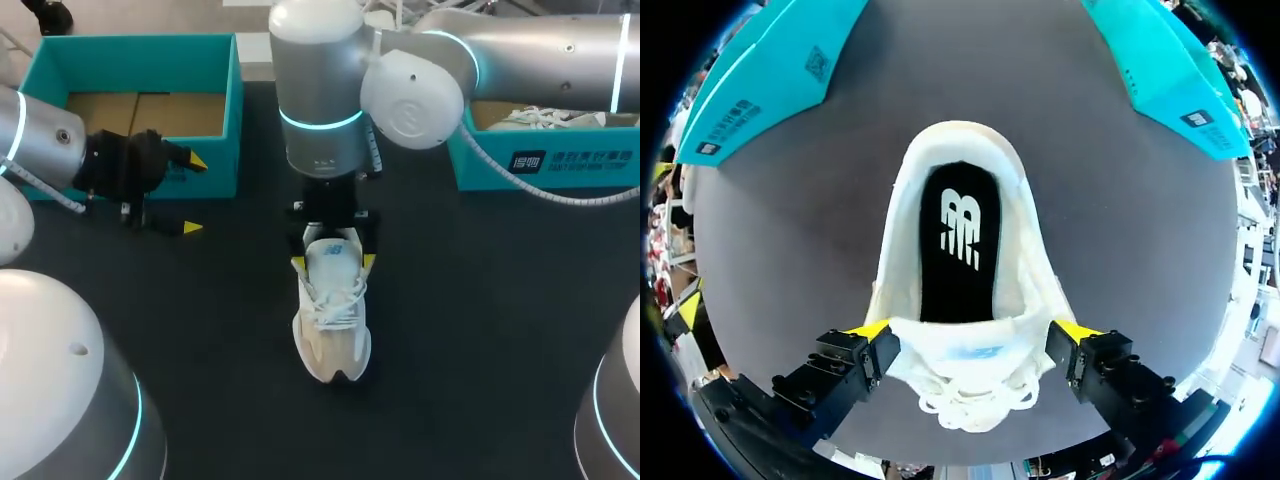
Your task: Take the shoe out of the shoebox, open the shoe tongue, remove and reinsert the insole, then place the shoe into the shoebox
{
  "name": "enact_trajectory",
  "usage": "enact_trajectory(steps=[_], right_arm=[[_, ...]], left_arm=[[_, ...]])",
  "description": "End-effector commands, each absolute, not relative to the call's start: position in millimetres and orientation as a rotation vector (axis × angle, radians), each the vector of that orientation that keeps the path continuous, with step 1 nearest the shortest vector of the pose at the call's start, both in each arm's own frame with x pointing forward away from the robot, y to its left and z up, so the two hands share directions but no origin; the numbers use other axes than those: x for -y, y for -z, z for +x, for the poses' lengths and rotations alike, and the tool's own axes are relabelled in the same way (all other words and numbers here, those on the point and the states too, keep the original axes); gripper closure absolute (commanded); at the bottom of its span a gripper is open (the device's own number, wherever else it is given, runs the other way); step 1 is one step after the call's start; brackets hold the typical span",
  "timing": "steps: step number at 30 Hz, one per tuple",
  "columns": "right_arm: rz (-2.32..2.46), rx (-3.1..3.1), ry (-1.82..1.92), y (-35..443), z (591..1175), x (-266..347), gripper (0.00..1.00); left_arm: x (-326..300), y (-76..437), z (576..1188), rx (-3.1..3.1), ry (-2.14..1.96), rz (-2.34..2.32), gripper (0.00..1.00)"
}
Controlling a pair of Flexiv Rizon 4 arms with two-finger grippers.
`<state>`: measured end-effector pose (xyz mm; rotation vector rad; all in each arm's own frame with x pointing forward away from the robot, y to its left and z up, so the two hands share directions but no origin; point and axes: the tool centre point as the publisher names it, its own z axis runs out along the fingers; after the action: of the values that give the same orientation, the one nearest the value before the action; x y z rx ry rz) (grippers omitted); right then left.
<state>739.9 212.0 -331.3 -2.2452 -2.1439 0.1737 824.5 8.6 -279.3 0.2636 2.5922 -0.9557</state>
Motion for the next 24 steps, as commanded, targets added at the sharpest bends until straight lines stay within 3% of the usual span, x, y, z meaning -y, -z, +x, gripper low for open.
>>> enact_trajectory(steps=[1, 9, 10, 11, 18, 24], right_arm=[[-2.289, 2.170, -0.134, 304, 726, -211, 0.00], [-2.301, 2.200, -0.093, 280, 707, -219, 0.03], [-2.297, 2.202, -0.097, 280, 706, -220, 0.38], [-2.300, 2.198, -0.086, 280, 705, -220, 0.54], [-2.305, 2.196, -0.077, 293, 706, -219, 0.78], [-2.271, 2.207, -0.067, 304, 717, -220, 0.78]], left_arm=[[-9, 279, 824, -2.593, 0.953, 0.264, 0.00], [-9, 279, 824, -2.593, 0.953, 0.264, 0.00], [-9, 279, 824, -2.593, 0.953, 0.264, 0.00], [-9, 279, 824, -2.593, 0.953, 0.264, 0.00], [-9, 279, 824, -2.593, 0.953, 0.264, 0.00], [-9, 279, 824, -2.593, 0.953, 0.264, 0.00]])
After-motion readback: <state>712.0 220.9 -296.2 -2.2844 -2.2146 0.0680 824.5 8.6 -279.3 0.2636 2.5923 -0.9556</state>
